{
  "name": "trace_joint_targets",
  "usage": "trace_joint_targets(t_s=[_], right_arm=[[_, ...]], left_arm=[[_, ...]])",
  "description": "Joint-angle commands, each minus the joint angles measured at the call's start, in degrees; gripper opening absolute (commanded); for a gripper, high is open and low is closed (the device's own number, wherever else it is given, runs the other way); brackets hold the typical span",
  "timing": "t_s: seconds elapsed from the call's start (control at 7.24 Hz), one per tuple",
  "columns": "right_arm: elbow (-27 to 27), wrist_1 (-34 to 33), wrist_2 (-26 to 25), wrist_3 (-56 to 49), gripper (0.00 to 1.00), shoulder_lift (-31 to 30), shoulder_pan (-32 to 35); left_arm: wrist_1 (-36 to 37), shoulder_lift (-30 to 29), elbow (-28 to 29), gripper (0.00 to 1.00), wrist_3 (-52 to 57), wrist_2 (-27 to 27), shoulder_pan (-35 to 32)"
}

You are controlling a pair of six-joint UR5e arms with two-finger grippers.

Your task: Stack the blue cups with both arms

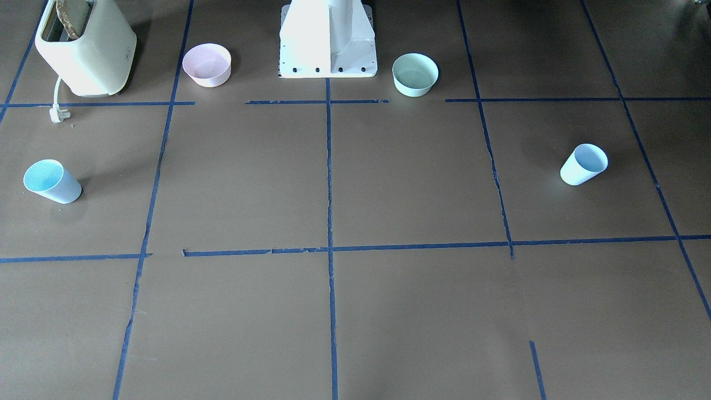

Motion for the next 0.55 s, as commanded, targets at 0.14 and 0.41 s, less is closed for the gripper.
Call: trace_joint_targets(t_s=[0.14,0.41], right_arm=[[-0.1,0.0,0.1,0.1,1.00,0.2,0.0],[-0.1,0.0,0.0,0.1,1.00,0.3,0.0]], left_arm=[[0.0,0.0,0.0,1.00,-0.1,0.0,0.0],[0.0,-0.1,-0.2,1.00,-0.1,-0.1,0.0]])
